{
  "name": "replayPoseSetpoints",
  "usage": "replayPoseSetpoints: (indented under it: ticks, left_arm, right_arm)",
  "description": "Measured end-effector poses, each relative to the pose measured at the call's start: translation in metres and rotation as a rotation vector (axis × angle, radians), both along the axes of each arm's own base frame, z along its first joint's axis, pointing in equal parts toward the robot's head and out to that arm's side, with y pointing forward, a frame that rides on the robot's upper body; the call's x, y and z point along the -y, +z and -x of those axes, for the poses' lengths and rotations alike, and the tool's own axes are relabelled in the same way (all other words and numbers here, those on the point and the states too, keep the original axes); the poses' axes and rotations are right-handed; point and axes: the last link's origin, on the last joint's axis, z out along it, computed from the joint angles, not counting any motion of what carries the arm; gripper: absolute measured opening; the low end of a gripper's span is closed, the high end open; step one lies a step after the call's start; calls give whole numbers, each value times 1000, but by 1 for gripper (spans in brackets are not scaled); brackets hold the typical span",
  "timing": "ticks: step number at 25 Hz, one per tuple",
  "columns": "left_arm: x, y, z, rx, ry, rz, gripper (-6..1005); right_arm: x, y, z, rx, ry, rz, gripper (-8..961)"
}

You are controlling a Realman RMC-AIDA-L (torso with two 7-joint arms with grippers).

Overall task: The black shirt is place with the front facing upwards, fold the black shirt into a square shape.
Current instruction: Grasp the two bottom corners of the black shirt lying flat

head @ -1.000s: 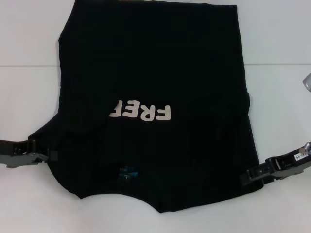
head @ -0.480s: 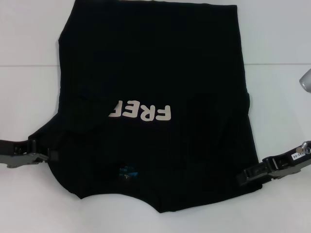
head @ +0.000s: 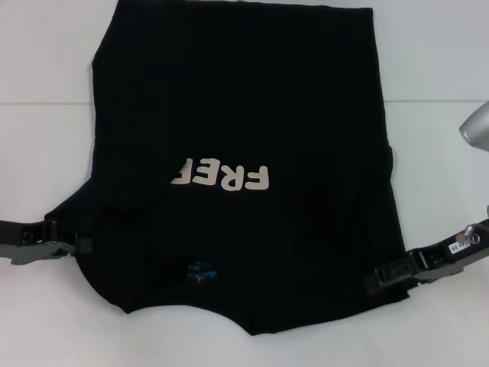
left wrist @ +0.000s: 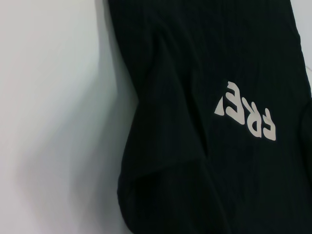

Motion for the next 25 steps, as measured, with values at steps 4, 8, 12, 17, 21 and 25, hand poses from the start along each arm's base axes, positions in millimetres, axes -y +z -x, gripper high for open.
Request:
replayPoseSetpoints:
  ticks: [4,8,12,17,21,25]
  left_arm:
    - [0,0,0,0,-1,0,49]
    - [0,0,0,0,-1,0,49]
    - [0,0,0,0,-2,-1,49]
    - [0,0,0,1,-2,-1,49]
    - [0,0,0,1,-1,-2,49]
    - [0,0,0,2,-1,-2,49]
  right_arm:
    - [-2,3,0,-3,2,-12,855]
    - [-4,11,-5,11,-10,-28,852]
    - [-4,15,-7,18,-17,-29,849]
    - [-3,13,-9,27,-21,-26,845]
    - [-3,12,-9,27,-25,-29,842]
    - [-3,11,-9,27,-30,-31,839]
